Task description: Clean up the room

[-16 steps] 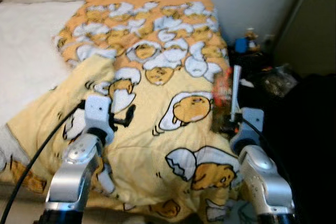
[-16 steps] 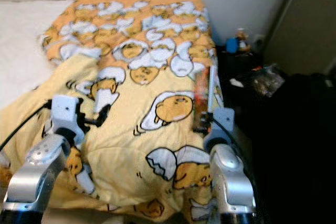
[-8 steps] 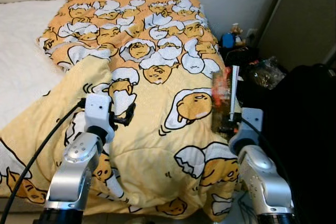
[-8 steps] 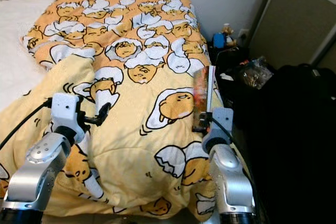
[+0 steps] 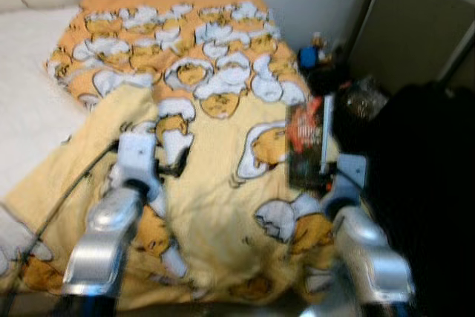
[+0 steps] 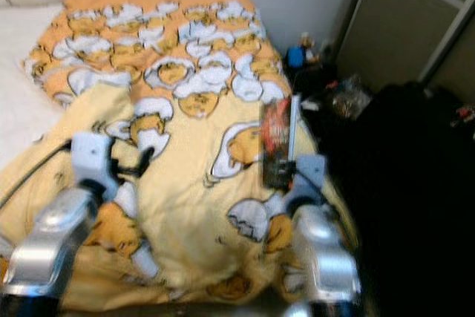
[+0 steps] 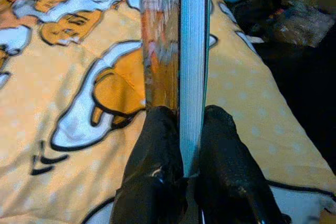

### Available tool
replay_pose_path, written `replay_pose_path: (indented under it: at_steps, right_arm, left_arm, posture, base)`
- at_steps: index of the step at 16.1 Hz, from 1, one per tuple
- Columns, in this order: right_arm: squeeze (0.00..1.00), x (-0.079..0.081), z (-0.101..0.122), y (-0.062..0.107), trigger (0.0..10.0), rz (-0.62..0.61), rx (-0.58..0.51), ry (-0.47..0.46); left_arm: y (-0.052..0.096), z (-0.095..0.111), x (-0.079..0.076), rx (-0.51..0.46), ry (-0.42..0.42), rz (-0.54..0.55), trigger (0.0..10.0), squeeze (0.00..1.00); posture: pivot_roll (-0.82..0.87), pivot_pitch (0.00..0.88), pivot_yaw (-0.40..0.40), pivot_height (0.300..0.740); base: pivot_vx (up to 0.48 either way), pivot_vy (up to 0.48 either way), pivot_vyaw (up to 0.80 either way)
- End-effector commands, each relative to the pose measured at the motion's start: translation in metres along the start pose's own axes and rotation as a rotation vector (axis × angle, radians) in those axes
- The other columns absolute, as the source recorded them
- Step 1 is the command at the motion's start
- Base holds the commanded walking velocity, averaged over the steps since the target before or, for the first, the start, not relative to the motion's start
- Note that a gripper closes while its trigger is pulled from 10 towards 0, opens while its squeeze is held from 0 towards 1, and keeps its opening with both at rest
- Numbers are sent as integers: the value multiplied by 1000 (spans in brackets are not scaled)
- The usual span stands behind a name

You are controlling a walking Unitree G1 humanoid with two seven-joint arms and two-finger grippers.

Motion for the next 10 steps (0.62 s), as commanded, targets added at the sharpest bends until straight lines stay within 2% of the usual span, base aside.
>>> replay_pose_path:
  at_steps: [1, 7, 10]
  right_arm:
    - [0, 6, 9, 0, 10000, 18, -39, -14]
    - [0, 5, 8, 0, 10000, 8, -34, -17]
    - [0, 5, 7, 0, 10000, 9, -34, -18]
  left_arm:
    - [1, 1, 7, 4, -17, 16, 10000, 0]
    - [-1, 2, 7, 6, -20, 10, 10000, 0]
    - [-1, 1, 6, 5, -19, 6, 10000, 0]
  posture:
    - [81, 0, 31, 740]
    - [82, 0, 35, 740]
    - [85, 0, 35, 740]
  base:
    - [0, 311, 0]
    - [0, 325, -71]
    - [0, 334, -604]
Point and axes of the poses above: a point about 5 cm out from each wrist's last joint towards the gripper, its own y axis pointing back from the gripper into the wrist, its own z axis along the axis of the wrist's last joint, x = y × z, the point moved 3 cm from there along -y, pointing out of the wrist towards the gripper, and after that the axes turned 5 degrees about -y, right-handed, at the moved point
